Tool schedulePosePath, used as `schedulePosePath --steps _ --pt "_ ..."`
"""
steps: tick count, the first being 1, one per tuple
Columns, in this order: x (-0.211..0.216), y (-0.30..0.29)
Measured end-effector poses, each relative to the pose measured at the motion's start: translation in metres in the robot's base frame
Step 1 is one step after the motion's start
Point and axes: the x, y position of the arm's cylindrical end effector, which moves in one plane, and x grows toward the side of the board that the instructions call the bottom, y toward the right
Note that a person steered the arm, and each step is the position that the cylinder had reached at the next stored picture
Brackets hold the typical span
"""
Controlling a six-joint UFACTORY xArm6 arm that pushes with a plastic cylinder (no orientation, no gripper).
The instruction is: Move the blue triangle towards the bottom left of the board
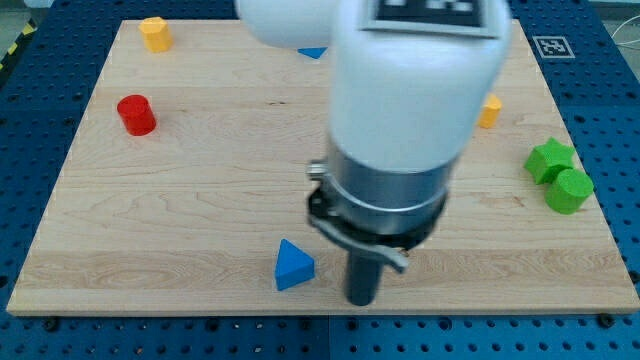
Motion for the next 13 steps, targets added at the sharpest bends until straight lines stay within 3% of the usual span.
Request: schedulePosePath --steps 2,3,5,6,9,13 --pt "-0.001 -0.086" --pt "-0.001 -0.090" --pt "-0.002 -0.026" --pt "-0.022 -0.024" --pt "-0.039 -0.030" --pt "-0.042 -0.093"
